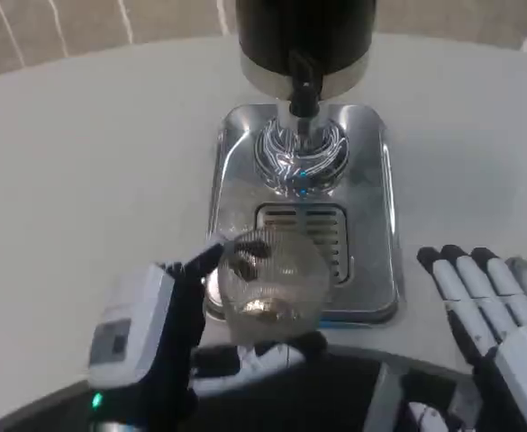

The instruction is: Grasp the cup under the faucet to collect the drink, then remove the cup.

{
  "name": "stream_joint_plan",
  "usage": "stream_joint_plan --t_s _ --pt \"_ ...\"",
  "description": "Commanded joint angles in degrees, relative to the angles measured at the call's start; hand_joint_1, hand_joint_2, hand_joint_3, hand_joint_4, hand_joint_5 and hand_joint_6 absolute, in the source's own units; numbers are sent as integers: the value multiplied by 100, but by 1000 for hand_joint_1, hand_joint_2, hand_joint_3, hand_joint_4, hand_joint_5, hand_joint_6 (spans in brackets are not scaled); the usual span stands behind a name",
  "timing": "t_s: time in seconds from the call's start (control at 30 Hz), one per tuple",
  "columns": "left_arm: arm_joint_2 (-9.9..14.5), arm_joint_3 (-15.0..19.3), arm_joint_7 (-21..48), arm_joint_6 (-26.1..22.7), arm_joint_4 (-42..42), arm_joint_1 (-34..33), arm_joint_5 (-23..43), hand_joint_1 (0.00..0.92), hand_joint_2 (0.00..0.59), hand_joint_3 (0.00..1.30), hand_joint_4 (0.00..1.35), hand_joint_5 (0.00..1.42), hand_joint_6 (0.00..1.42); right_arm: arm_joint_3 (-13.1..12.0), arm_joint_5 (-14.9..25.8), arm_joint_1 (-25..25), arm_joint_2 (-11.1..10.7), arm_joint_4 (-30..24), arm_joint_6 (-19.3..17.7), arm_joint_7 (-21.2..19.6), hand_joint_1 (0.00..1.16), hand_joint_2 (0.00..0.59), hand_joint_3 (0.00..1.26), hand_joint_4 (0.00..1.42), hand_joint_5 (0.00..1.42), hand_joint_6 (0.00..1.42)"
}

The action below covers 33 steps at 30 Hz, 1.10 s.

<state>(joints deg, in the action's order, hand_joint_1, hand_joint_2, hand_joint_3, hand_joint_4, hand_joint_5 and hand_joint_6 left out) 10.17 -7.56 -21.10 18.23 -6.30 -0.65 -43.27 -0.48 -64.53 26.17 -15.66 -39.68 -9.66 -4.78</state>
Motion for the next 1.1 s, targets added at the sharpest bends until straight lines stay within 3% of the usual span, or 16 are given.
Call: stream_joint_plan --t_s 0.03,0.37,0.7,1.1 --pt "21 -70 -349 -4 491 -518 -126 670 103 1250 1222 1377 1424 75 -155 51 176 9 152 -113 355 484 0 0 0 0" --pt "-68 -264 -897 -99 2199 -1957 -116 670 103 1250 1222 1377 1424 190 -291 368 228 -117 147 -200 355 484 0 0 0 0" --pt "-107 -356 -1096 46 3716 -3238 274 670 103 1250 1222 1377 1424 109 -206 414 222 -304 261 120 362 480 0 0 0 0" --pt "-24 -576 -1314 154 4421 -3721 363 670 104 1248 1221 1377 1424 73 -184 333 229 -321 332 218 369 481 0 0 0 0"
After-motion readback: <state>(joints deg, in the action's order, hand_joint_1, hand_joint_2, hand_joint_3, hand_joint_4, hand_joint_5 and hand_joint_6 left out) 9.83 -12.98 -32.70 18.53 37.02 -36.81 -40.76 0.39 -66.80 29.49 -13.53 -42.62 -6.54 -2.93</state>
